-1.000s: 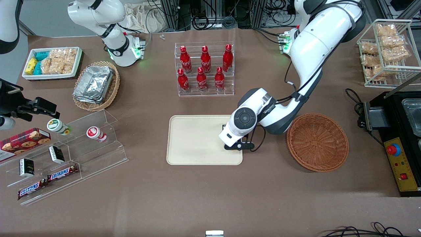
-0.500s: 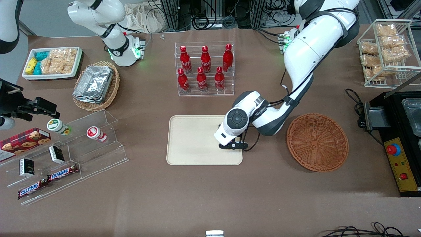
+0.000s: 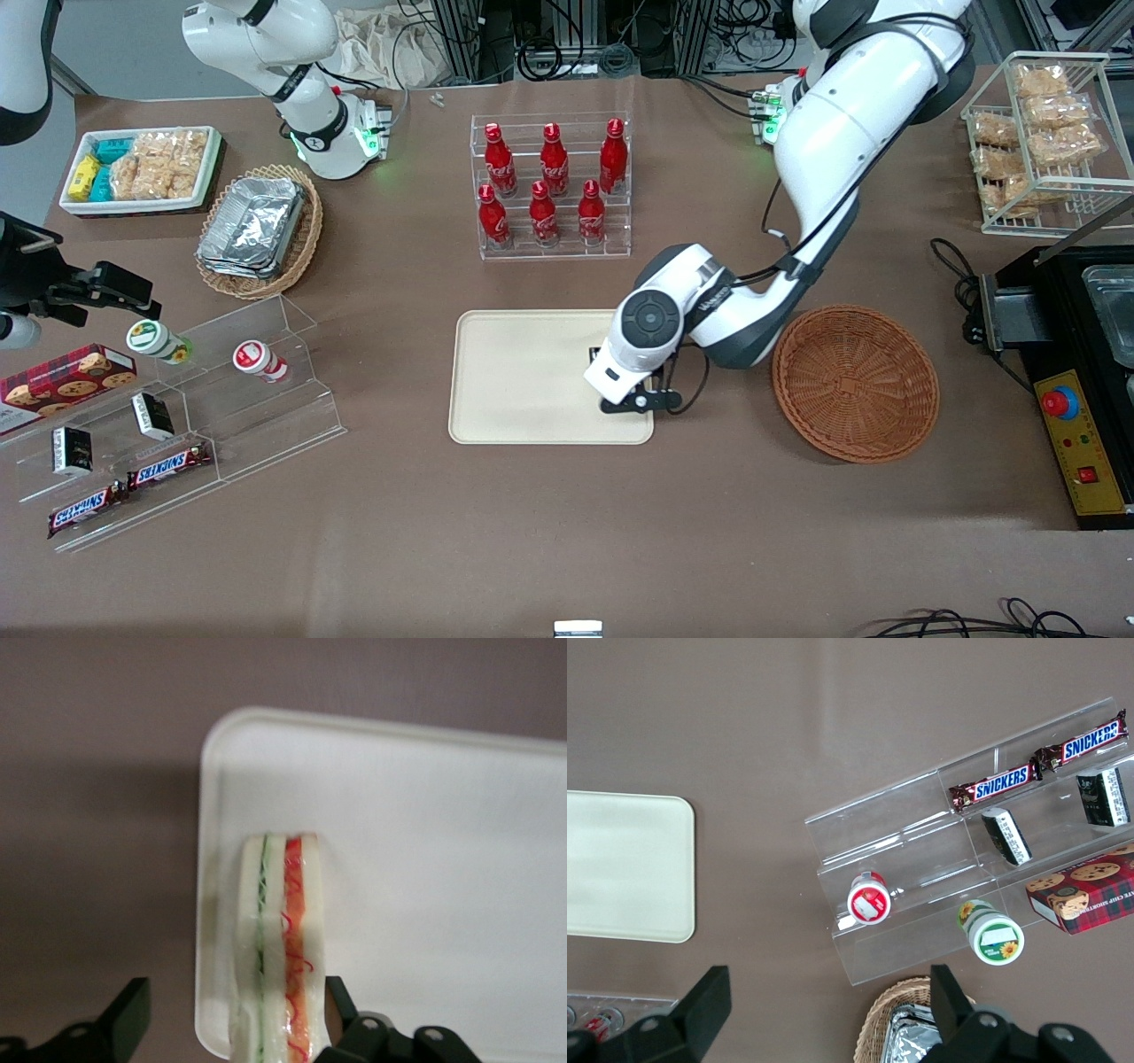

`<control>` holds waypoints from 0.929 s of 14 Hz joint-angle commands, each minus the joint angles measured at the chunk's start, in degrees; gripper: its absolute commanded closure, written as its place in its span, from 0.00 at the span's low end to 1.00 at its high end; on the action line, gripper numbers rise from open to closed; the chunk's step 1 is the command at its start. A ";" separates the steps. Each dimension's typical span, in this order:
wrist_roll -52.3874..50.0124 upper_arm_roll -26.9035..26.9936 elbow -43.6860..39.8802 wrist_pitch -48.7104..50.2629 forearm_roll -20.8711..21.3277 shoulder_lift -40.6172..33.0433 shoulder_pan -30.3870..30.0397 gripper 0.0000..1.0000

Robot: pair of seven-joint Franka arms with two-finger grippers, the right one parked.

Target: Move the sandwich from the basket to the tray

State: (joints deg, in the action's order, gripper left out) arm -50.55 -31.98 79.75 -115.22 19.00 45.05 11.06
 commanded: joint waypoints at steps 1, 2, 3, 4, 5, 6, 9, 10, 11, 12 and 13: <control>0.01 -0.10 0.84 6.29 0.07 -7.84 -3.76 0.00; 0.97 -0.27 0.84 9.02 -0.28 -10.39 -5.94 0.00; 1.59 -0.62 1.02 11.66 -3.07 -12.77 -8.32 0.00; 3.25 -0.63 1.54 13.86 -6.84 -15.83 -11.12 0.00; 7.71 -0.63 1.81 16.50 -9.05 -18.48 -14.11 0.00; 12.71 -0.63 1.90 20.09 -10.55 -21.03 -16.92 0.00; 22.57 0.77 5.04 24.70 -11.80 -28.23 -22.30 0.00; 27.39 3.74 7.24 24.70 -13.02 -30.96 -22.31 0.00; 32.57 8.29 9.43 24.52 -15.38 -34.03 -21.79 0.00; 37.50 12.25 12.33 24.26 -17.40 -37.19 -20.13 0.00; 41.98 17.69 15.40 24.08 -18.12 -40.53 -17.42 0.00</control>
State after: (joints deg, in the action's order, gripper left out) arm -16.20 -22.31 86.48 -89.95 3.64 12.99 -9.98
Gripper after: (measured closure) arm 0.000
